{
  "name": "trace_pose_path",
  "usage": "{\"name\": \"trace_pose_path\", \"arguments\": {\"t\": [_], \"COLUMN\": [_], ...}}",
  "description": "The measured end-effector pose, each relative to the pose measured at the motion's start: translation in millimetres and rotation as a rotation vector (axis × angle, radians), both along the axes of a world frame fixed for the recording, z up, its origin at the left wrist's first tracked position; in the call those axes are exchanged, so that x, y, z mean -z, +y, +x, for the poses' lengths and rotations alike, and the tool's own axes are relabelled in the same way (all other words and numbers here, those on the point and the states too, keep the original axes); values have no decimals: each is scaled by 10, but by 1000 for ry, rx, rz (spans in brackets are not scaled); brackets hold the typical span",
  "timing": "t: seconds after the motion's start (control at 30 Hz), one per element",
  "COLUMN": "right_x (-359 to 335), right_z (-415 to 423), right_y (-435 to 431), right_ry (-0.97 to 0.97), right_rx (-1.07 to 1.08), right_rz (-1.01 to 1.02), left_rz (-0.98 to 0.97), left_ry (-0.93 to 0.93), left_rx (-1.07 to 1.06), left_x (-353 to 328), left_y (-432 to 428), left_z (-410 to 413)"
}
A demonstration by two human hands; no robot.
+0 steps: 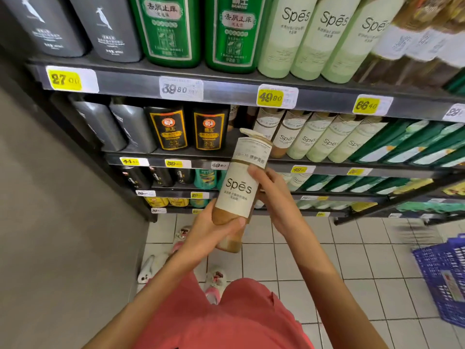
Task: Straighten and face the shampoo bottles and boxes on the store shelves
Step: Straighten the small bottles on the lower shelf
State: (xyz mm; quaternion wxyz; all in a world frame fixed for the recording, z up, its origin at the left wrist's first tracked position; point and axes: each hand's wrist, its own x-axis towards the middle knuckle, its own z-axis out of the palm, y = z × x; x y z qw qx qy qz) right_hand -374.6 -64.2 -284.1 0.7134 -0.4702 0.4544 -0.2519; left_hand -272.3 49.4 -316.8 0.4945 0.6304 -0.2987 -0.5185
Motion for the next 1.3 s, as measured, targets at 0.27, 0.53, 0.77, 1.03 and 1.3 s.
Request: {"name": "trace_pose_path", "arguments": {"t": [0.27, 0.53, 0.77, 1.03, 1.3], "right_x": [-54, 1, -68, 8, -3], "right_z": [54, 321, 215, 260, 331], "right_y": [-24, 85, 135, 179, 180], "right_ry": [-384, 17, -350, -512, -101], "right_rx": [-210, -119, -307, -222, 17], "right_rz": [241, 56, 303, 388, 240], "left_rz": [65, 172, 35, -22, 111], "left_ry": [389, -420, 515, 829, -201], "left_rx": [122, -103, 39, 99, -118], "left_x": [-122, -138, -253, -220, -212], "left_y": [171, 131, 294, 323, 101], "left_z": [194, 3, 317, 407, 167]}}
